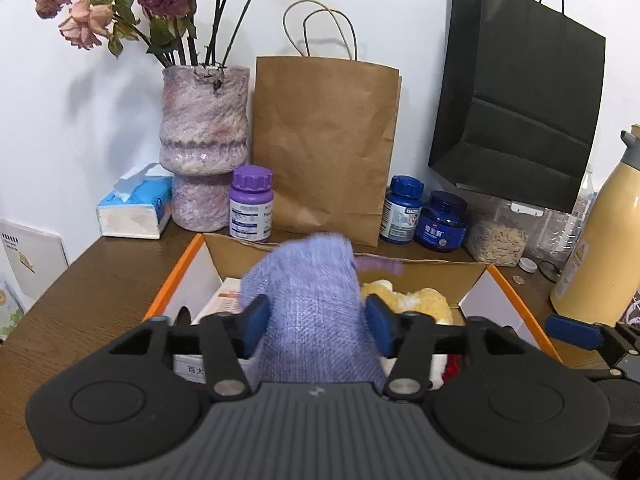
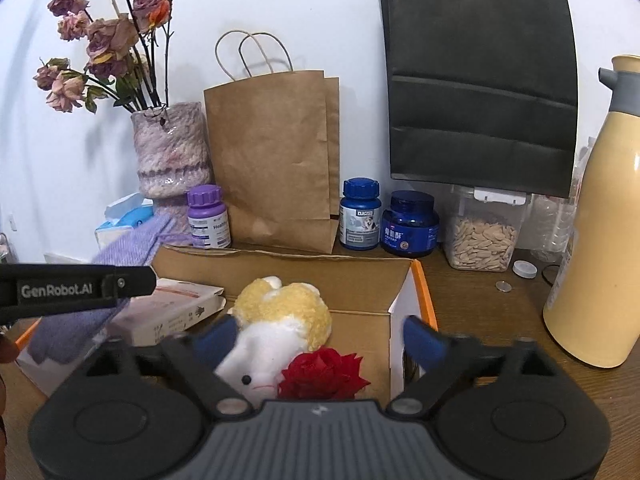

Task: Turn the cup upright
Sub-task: 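Open both tools to drop the pouch and rose into the box, then move both tools back toward the white tissue bundle and bottle cap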

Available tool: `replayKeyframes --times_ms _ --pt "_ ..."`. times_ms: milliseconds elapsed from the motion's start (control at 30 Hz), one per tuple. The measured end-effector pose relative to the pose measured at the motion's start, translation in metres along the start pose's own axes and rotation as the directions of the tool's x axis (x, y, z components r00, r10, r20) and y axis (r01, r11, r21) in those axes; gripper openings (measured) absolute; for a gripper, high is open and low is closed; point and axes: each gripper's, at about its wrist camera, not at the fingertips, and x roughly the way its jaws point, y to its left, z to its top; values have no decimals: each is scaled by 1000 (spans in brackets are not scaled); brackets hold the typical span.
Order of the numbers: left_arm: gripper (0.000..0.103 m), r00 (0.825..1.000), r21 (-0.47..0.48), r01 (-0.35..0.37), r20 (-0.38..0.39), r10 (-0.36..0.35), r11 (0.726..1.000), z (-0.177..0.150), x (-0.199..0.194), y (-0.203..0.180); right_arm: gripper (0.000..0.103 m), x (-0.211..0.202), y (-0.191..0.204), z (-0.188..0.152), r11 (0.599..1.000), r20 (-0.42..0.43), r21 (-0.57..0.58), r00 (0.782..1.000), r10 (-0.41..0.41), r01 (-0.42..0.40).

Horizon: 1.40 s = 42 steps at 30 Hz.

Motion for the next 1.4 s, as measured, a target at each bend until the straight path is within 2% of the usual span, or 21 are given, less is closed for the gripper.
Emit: replayKeyframes --times_ms 33,133,267,333,500,967,1400 --pt "72 1000 0 -5 6 5 1000 0 -1 0 97 0 0 0 1000 -2 1 1000 0 0" --pt "82 999 10 -27 28 27 1000 1 -5 -1 103 1 0 0 1000 -7 -4 1000 -5 5" --pt "89 998 8 -38 43 37 999 3 -10 -1 103 0 2 1 1000 -11 -11 1000 -6 6" --pt "98 998 4 -44 50 44 999 3 -13 -1 103 -1 2 1 1000 -9 -13 1000 -5 5" --pt "103 995 -1 -52 81 51 999 4 -25 -2 103 -8 4 3 1000 3 -19 1000 1 -1" --pt "103 994 -1 -33 104 33 999 -2 -66 4 103 -46 5 1 999 44 -39 999 -11 12" --pt "103 996 20 -17 92 15 1000 -20 -101 14 103 -96 8 -14 997 106 -75 994 -2 10"
